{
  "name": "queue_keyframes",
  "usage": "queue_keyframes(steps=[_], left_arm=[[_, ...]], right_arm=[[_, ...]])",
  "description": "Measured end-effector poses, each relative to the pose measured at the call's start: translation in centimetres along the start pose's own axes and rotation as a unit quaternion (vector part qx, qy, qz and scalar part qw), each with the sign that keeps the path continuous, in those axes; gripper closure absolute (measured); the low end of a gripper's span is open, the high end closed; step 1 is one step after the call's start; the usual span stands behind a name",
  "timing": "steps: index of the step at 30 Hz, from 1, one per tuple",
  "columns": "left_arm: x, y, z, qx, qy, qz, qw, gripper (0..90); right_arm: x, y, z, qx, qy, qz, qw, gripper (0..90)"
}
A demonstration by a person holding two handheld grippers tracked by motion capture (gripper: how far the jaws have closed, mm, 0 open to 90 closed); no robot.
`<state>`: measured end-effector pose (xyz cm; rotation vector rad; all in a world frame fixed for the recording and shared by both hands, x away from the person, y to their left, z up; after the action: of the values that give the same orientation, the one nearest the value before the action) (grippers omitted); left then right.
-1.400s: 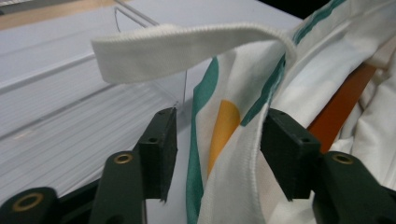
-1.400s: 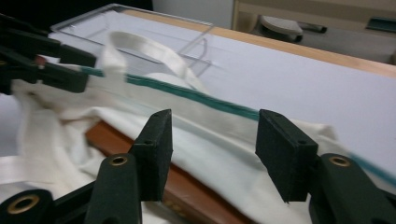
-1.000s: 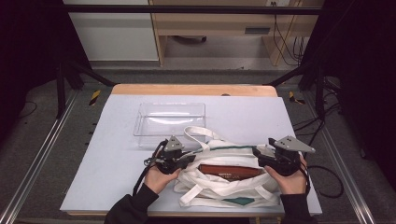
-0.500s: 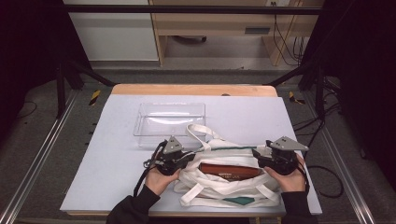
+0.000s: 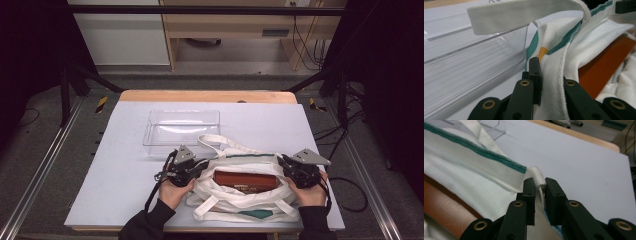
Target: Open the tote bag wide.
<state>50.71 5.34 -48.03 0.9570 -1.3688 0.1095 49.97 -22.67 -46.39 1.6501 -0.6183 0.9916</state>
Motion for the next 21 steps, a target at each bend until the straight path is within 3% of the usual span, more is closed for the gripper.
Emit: queue_keyframes(steps=[5,9,11,13,16,19,21], left_arm=[[-1.0,-1.4,-0.3,0.027,0.003,-0.01,0.9996,84.1],[-1.3,-2.1,-0.6,0.026,0.013,-0.017,0.9994,82.6],[-1.3,-2.1,-0.6,0.023,0.015,-0.018,0.9995,81.8],[-1.4,-2.1,-0.6,0.022,0.016,-0.018,0.9995,81.2],[-1.4,-2.1,-0.6,0.021,0.015,-0.015,0.9996,81.2],[-1.5,-2.0,-0.6,0.019,0.022,-0.008,0.9995,81.6],[-1.5,-2.0,-0.5,0.019,0.024,-0.005,0.9995,81.7]], right_arm=[[-0.7,-1.9,0.4,-0.028,0.012,-0.012,0.9995,73.9],[-1.2,-2.6,0.7,-0.043,0.018,-0.018,0.9987,64.2],[-1.2,-2.4,0.7,-0.043,0.009,-0.013,0.9989,59.9],[-0.7,-1.5,0.5,-0.028,-0.006,0.012,0.9995,56.1],[0.0,0.4,-0.8,0.022,-0.021,0.046,0.9985,56.1],[-0.8,1.3,-2.0,0.049,-0.004,0.028,0.9984,59.7],[-1.9,1.1,-2.1,0.047,0.007,0.005,0.9989,62.9]])
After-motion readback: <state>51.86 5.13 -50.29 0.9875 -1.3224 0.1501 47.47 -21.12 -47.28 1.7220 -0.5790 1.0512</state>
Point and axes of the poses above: each handheld gripper's, and its own axes: y roughly backward along the jaws, x roughly out of its top, z roughly to its right, the point moved 8 cm from there along -y, roughly forward along the jaws, and after that the axes turned 14 degrees about -y, right-handed, at the moved point
